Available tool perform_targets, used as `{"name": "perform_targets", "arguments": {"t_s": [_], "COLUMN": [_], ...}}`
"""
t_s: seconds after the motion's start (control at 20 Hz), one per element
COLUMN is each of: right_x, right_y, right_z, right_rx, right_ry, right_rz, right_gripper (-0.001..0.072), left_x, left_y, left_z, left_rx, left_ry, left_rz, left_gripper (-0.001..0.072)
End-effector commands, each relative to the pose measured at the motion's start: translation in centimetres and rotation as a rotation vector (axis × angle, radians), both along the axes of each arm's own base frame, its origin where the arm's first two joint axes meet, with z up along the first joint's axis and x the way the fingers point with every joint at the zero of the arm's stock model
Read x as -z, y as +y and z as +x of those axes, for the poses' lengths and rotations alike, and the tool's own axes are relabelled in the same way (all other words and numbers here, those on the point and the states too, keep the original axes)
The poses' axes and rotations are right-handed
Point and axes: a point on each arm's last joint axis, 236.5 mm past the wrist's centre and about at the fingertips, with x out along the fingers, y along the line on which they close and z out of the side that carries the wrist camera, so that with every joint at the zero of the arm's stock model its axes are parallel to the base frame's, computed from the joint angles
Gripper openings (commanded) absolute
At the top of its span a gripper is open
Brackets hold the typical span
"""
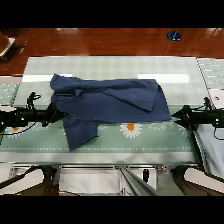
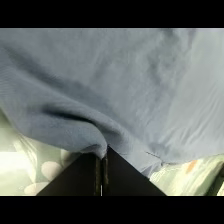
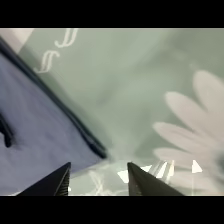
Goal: Fold the shirts.
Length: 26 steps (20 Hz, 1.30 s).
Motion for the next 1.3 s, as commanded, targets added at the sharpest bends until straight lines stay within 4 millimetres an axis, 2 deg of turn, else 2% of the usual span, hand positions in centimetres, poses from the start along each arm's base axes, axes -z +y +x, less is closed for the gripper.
{"name": "perform_targets", "arguments": {"t_s": [0.0,0.1,0.2,0.3,0.35,0.4,0.45,0.5,0.55,0.6,0.65,0.7,0.75,0.85,0.9,0.95,1.0,1.1,1.25], "right_x": [0.9,1.0,0.4,-1.6,-3.4,-5.6,-8.6,-12.1,-16.5,-21.2,-26.8,-32.6,-37.6,-45.5,-48.9,-51.4,-53.3,-55.8,-57.1], "right_y": [1.6,2.9,4.8,6.8,7.5,7.8,7.8,7.8,7.3,6.9,6.7,6.6,6.5,5.3,4.7,4.3,4.1,4.0,4.0], "right_z": [1.3,2.4,3.5,4.8,5.9,7.1,8.8,10.6,12.6,14.2,15.3,15.6,15.0,11.8,9.7,7.5,5.2,0.2,-6.1], "right_rx": [-0.062,-0.099,-0.181,-0.299,-0.345,-0.381,-0.410,-0.421,-0.420,-0.416,-0.407,-0.407,-0.436,-0.375,-0.337,-0.298,-0.264,-0.231,-0.184], "right_ry": [-0.004,-0.009,-0.034,-0.101,-0.138,-0.179,-0.240,-0.315,-0.416,-0.527,-0.658,-0.798,-0.929,-1.079,-1.151,-1.207,-1.245,-1.290,-1.299], "right_rz": [-0.006,-0.021,-0.027,-0.032,-0.029,-0.030,-0.041,-0.066,-0.111,-0.162,-0.223,-0.290,-0.372,-0.521,-0.598,-0.657,-0.709,-0.810,-0.920], "right_gripper": [0.0412,0.0398,0.0226,0.0026,0.0026,0.0026,0.0025,0.0025,0.0025,0.0025,0.0025,0.0025,0.0025,0.0025,0.0025,0.0025,0.0025,0.0025,0.0026], "left_x": [-0.2,-0.2,-0.2,-0.6,-1.6,-3.6,-6.9,-11.4,-16.4,-22.0,-28.1,-34.2,-39.8,-49.4,-52.4,-55.0,-57.0,-59.8,-61.8], "left_y": [-0.1,-0.1,-0.1,0.0,0.1,0.2,0.4,0.6,0.8,0.9,1.1,1.2,0.8,0.4,0.7,1.4,2.3,3.7,4.4], "left_z": [0.2,0.2,0.2,0.7,1.5,3.0,5.0,7.1,8.8,9.9,10.3,9.8,8.4,4.0,1.8,-0.6,-2.9,-7.4,-14.0], "left_rx": [-0.006,-0.006,-0.006,-0.011,0.010,0.008,-0.014,-0.036,-0.051,-0.057,-0.055,-0.048,-0.048,-0.036,-0.047,-0.085,-0.130,-0.226,-0.333], "left_ry": [-0.004,-0.004,-0.004,-0.019,-0.071,-0.141,-0.234,-0.354,-0.483,-0.620,-0.770,-0.916,-1.032,-1.265,-1.333,-1.373,-1.400,-1.440,-1.484], "left_rz": [-0.008,-0.008,-0.008,-0.009,0.002,0.002,-0.007,-0.013,-0.011,0.003,0.044,0.098,0.126,0.292,0.411,0.528,0.643,0.838,1.056], "left_gripper": [0.0016,0.0016,0.0016,0.0016,0.0016,0.0015,0.0015,0.0015,0.0015,0.0015,0.0015,0.0015,0.0015,0.0015,0.0015,0.0015,0.0015,0.0015,0.0015]}}
